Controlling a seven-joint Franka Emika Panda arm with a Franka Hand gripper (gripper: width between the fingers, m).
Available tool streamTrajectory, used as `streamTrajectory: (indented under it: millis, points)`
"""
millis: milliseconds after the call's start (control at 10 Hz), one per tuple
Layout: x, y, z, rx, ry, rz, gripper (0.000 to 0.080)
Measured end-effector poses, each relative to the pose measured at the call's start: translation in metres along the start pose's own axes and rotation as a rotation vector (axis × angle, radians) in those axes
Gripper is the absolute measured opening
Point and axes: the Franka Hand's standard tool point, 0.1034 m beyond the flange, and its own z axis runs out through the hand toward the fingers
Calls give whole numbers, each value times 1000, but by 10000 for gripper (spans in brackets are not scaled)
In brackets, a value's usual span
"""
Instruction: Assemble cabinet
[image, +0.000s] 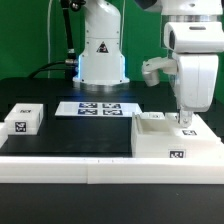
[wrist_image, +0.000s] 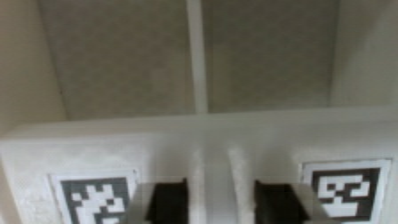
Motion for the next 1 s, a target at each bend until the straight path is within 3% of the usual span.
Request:
streamTrajectory:
  millis: [200,300,400,500,600,700,1000]
  points:
    - [0,0,0,0,0,0,455]
    - [0,0,0,1,0,0,455]
    - [0,0,0,1,0,0,666]
    - [0,0,0,1,0,0,666]
    - [0,0,0,1,0,0,770]
    - [-1,-3,0,3,-2,-1,770]
    - [-7,-43,-20,8,-24,0,798]
